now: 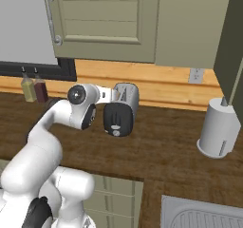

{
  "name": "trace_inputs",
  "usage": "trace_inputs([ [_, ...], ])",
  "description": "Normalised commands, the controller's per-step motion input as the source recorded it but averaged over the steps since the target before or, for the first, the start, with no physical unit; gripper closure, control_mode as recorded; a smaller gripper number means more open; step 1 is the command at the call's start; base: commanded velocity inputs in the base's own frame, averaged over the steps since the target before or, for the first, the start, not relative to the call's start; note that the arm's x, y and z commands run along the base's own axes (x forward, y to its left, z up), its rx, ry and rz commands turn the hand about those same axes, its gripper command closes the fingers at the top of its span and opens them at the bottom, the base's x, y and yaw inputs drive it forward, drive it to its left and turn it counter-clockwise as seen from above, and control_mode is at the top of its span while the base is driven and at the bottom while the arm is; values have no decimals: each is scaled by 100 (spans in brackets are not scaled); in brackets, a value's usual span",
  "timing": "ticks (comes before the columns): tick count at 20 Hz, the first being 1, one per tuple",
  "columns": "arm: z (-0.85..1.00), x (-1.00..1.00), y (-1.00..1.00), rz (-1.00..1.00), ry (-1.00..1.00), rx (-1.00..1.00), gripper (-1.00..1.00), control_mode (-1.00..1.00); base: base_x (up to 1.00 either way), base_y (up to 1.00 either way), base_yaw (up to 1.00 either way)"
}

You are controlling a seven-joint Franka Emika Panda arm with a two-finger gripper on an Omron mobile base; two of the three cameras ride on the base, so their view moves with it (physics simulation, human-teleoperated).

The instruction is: Start the toaster. Once the lever pops up, take the bread to the plate on the dining counter.

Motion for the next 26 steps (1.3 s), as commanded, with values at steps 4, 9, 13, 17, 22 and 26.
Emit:
trace_inputs([
  [4,-7,16,2,0,0,0,-100,-100,0,0,0],
  [9,-12,29,2,0,0,0,-100,-100,0,0,0],
  [13,-5,26,0,0,0,0,-100,-100,0,0,0],
  [17,-7,29,-1,0,2,0,-100,-100,0,0,0],
  [22,-15,21,-11,0,2,0,-100,-100,0,0,0],
  [26,-13,12,-17,0,0,0,-100,-100,0,0,0],
])
